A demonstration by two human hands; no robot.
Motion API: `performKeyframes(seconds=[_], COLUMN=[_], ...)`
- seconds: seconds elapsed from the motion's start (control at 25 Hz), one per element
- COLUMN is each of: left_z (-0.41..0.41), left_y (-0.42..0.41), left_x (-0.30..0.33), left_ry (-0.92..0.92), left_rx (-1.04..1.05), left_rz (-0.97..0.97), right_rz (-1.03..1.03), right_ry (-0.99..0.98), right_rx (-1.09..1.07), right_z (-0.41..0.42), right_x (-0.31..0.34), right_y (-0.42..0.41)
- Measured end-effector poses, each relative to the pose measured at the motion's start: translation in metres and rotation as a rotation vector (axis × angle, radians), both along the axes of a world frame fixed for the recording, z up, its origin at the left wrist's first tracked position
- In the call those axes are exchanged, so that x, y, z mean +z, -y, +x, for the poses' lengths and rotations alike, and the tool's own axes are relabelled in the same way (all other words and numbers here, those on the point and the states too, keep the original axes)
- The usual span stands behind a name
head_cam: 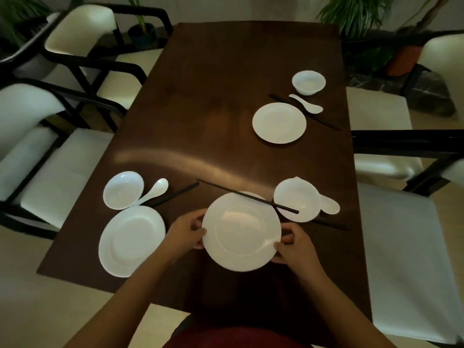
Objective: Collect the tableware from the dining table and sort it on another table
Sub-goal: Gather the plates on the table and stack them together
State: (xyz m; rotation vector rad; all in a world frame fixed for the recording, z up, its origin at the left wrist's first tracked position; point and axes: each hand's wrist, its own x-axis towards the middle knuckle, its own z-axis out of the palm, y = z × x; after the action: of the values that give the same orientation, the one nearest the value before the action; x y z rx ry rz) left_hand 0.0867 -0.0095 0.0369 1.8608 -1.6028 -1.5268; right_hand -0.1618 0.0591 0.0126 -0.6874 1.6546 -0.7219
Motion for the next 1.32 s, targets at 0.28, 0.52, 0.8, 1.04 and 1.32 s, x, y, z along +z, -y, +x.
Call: performKeyframes(seconds=[0.28,0.52,0.8,1.04,1.32], left_z=[0.046,0.061,0.068,0.071,0.073], left_y=[0.093,0.089,0.128,0.24,0.321], left_x=[0.0,-0.04,-0.033,-0.012,-0.031], left_ry=[0.05,0.033,-0.007,-0.203,-0.24], left_rx=[-0.088,-0.17,-0.118,0.072,0.211], left_rz=[0.015,0.103,0.082,0.049,0.112], right_rz=[0.004,0.138,0.061,-0.147,-0.156], right_ry=[-0.021,-0.05,-0.059,0.022,-0.076], right_rx=[-0.059,-0.144,-0.163,-0.153,-0.054], right_z=[0.058,0.084,0.085,0.086,0.087], right_x=[0.004,-0.026,-0.015,0.003,-0.023], right_y=[0.075,0.052,0.092,0.218,0.308])
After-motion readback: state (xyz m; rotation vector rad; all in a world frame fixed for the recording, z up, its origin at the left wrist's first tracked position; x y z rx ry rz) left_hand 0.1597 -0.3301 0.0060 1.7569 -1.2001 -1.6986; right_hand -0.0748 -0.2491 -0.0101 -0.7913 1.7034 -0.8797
